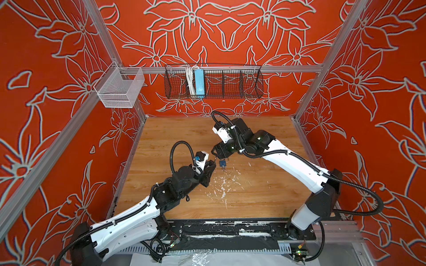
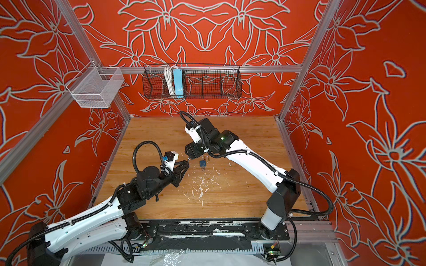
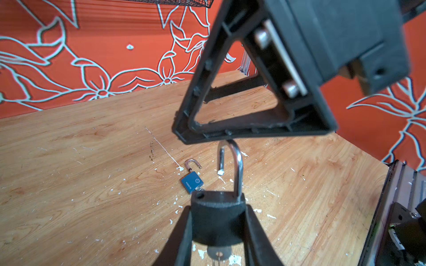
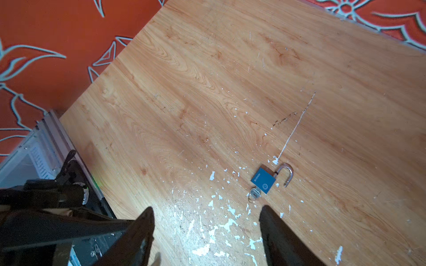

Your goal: Unlock with the key

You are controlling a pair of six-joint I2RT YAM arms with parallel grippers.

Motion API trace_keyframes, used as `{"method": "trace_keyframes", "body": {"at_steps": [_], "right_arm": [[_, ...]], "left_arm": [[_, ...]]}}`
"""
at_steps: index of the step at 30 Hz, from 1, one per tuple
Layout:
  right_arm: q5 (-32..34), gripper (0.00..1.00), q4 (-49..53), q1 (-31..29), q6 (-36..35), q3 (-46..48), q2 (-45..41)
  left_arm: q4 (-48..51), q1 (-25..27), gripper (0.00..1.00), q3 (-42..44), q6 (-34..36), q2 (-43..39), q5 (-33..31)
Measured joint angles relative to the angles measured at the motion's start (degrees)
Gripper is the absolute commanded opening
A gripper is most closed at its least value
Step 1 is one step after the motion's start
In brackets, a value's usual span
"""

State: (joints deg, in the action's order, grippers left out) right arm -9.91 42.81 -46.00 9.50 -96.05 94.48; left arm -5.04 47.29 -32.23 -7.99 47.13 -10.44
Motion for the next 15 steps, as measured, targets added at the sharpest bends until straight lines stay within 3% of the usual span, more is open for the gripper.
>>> {"method": "trace_keyframes", "body": {"at_steps": [15], "right_arm": [[0.57, 0.75, 2.03, 0.02, -6.99, 0.52, -0.61]], "left_arm": [[0.02, 0.00, 0.00, 0.37, 1.36, 0.02, 1.14]]}}
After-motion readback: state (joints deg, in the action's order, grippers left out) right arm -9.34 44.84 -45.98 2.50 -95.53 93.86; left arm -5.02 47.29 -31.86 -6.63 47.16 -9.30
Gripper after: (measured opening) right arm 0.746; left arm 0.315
